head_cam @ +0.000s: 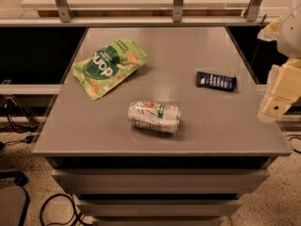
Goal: Place 7up can upright
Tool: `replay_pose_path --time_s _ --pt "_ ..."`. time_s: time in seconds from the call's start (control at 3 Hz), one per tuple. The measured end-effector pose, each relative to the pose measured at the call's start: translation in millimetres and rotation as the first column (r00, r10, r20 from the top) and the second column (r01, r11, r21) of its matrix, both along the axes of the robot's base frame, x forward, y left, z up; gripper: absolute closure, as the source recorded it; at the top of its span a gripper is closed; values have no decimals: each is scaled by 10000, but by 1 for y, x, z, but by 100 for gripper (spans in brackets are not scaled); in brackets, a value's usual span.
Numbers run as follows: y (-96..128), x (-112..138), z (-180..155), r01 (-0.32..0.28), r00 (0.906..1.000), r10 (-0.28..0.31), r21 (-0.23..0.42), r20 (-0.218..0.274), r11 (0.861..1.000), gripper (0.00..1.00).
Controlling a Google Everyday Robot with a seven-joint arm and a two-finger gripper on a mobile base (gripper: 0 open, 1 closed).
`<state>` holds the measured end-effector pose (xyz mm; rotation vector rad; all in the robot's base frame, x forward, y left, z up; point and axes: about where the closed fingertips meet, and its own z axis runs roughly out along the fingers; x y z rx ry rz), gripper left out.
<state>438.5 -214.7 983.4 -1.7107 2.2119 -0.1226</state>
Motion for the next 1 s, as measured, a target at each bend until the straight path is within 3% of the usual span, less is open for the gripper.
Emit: replay_pose_path --time_s 0.33,1.0 --pt "0 0 1 -4 10000 4 25 30 10000 0" --pt "33 4 1 -866 9960 869 139 -220 9961 0"
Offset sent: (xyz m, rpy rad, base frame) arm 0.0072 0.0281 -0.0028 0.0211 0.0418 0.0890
